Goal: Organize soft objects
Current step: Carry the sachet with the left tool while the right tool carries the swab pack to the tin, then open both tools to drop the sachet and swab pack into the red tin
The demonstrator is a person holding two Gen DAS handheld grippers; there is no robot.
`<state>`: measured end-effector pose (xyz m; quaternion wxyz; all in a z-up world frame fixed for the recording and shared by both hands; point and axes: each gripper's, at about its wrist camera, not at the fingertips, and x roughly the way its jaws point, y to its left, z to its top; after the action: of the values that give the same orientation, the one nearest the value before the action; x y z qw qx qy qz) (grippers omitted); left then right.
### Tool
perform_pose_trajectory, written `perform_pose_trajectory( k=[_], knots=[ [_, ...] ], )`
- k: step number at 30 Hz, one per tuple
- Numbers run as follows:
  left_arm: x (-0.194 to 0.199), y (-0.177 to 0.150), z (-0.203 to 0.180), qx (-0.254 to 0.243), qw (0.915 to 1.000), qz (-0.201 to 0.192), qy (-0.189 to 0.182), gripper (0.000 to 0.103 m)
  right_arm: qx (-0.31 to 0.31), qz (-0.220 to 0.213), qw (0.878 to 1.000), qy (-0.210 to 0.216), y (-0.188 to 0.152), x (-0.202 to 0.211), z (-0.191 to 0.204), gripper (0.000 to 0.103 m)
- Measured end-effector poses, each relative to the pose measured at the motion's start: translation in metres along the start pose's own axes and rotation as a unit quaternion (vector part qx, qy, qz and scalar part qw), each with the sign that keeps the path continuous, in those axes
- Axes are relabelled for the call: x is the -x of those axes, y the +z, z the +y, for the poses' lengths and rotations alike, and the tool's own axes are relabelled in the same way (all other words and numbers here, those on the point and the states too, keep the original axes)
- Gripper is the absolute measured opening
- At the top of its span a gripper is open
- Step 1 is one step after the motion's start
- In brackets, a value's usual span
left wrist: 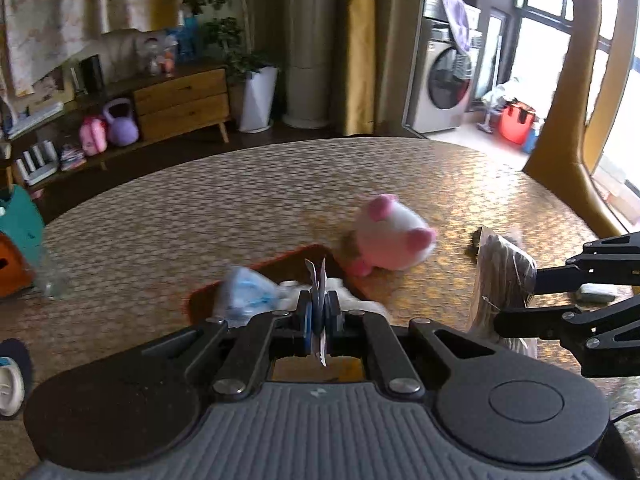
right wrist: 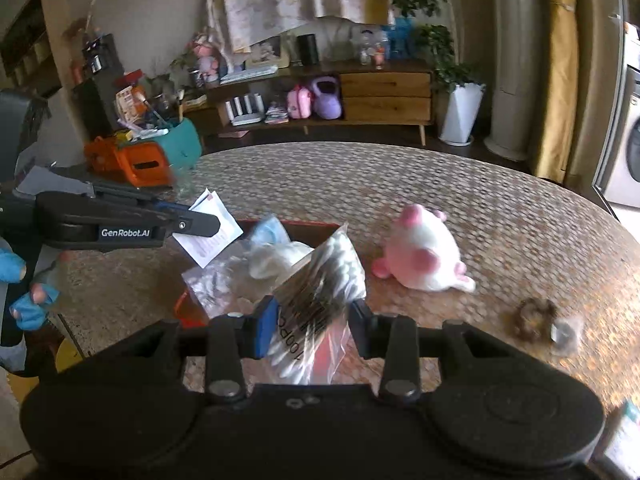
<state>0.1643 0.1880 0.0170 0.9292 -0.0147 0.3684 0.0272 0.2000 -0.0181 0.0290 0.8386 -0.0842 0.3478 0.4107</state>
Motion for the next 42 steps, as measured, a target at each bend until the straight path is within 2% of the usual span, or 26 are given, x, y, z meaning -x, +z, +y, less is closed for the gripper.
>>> perform_pose_trajectory(
  k=[10, 15, 22, 32, 38, 42],
  knots=[
    [-0.038, 0.000, 0.043, 0.012, 0.9974, 0.020, 0.068, 0.006, 0.027, 0.022, 0.999, 0.000, 0.017, -0.059, 0.036, 0.038],
    [-0.064, -0.002, 0.056, 0.014, 0.9954, 0.039, 0.086, 0.006, 0.034, 0.042, 0.999, -0.006, 0.019, -0.093, 0.045, 0.038],
    [-0.092, -0.004, 0.057, 0.015, 0.9940, 0.054, 0.094, 0.006, 0.033, 0.064, 0.997, -0.013, 0.017, -0.125, 0.045, 0.038],
    [-0.118, -0.011, 0.042, 0.003, 0.9924, 0.075, 0.098, 0.006, 0.022, 0.071, 0.997, -0.027, 0.011, -0.143, 0.038, 0.039],
    [-0.125, -0.018, 0.037, 0.002, 0.9914, 0.087, 0.098, 0.007, 0.012, 0.070, 0.997, -0.016, 0.006, -0.142, 0.033, 0.045],
    [-0.125, -0.021, 0.032, -0.004, 0.9911, 0.087, 0.101, 0.009, 0.018, 0.066, 0.998, -0.014, 0.005, -0.139, 0.035, 0.054]
  ],
)
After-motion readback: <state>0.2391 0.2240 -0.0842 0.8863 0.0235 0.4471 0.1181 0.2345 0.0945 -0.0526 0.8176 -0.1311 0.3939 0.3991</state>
